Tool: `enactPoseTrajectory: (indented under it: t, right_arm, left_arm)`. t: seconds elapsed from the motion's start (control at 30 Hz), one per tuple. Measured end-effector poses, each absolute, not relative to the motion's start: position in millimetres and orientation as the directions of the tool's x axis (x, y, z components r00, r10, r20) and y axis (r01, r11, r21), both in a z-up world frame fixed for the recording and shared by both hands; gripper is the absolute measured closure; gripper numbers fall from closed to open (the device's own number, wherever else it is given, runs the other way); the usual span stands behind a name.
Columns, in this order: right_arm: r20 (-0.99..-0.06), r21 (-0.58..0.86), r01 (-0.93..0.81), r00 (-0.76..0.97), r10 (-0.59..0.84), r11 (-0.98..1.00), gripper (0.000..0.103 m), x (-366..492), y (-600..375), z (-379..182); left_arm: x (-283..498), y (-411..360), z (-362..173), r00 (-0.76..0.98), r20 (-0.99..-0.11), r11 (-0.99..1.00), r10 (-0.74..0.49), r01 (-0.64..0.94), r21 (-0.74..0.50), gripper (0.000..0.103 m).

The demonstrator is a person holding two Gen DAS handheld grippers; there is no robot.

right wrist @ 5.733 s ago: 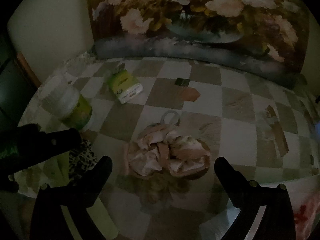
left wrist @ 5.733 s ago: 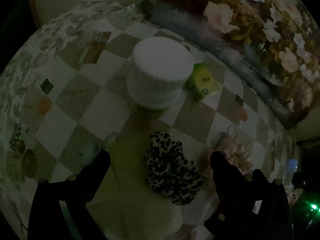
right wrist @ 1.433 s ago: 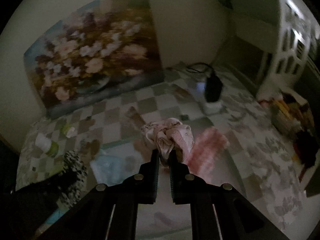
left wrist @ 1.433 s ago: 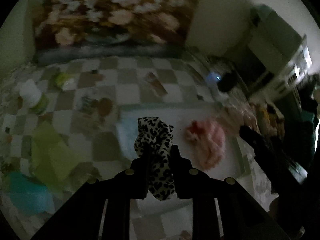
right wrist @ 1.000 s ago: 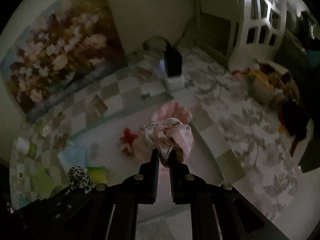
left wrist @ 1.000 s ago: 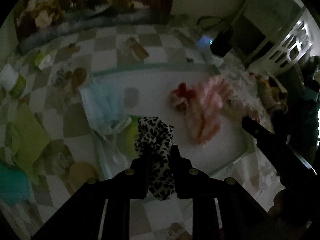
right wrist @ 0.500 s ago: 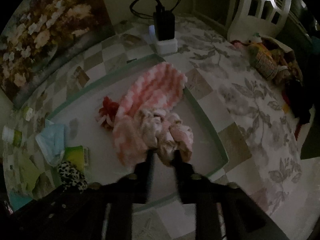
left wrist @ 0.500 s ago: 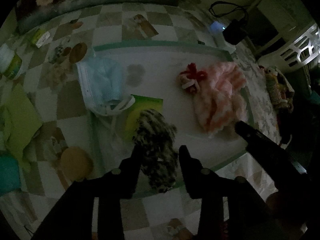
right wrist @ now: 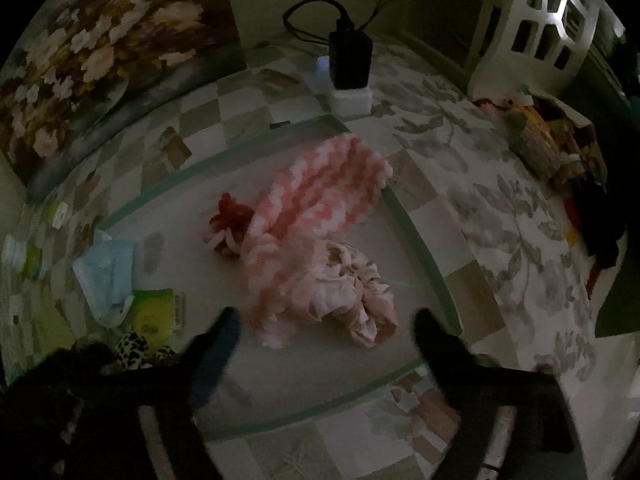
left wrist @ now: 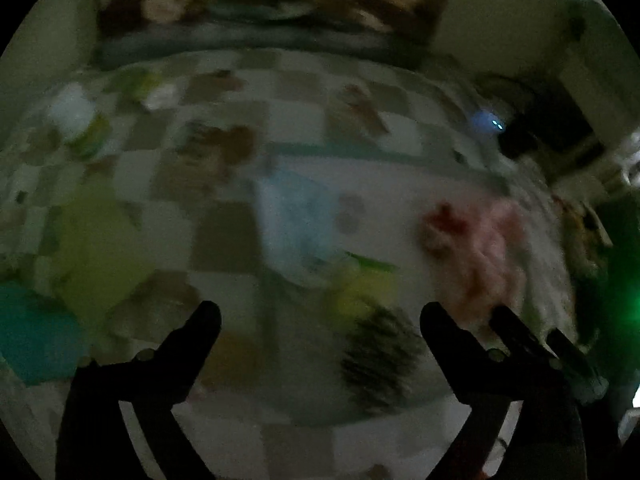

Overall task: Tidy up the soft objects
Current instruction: 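Move the left tool to the light-green cloth while the right tool moves to the orange ball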

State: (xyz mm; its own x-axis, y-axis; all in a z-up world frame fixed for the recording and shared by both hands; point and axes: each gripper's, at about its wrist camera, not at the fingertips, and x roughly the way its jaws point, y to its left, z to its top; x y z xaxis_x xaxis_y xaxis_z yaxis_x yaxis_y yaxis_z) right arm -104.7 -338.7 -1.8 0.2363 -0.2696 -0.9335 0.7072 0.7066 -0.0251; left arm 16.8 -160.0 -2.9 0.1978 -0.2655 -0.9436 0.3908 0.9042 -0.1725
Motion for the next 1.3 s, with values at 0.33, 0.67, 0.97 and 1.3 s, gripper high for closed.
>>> enactPoseTrajectory:
  t: [0.33, 0.67, 0.97, 1.3]
  right_arm:
    - [-0.930, -0.032, 0.692, 0.244, -0.275, 0.721, 0.000, -100, -336, -1]
    - [-0.927, 0.048, 0.689, 0.301, -0.225, 0.723, 0.000, -97, -333, 3]
    - [-0.904, 0.090, 0.615, 0.381, -0.195, 0.783, 0.000, -78, -301, 21]
    - [-0.884, 0.153, 0.448, 0.461, -0.081, 0.881, 0.000, -44, -235, 30]
  left_arm:
    - [61, -105, 4, 0.241, -0.934, 0.942, -0.263, 0.276, -0.194, 0.003]
    - [112, -4, 27, 0.353, -0.923, 0.986, -0.155, 0.108, -0.124, 0.003]
    - [124, 37, 29, 0.359, -0.928, 0.995, -0.097, 0.044, -0.087, 0.003]
    - [124, 52, 28, 0.346, -0.931, 0.993, -0.113, 0.019, -0.114, 0.003]
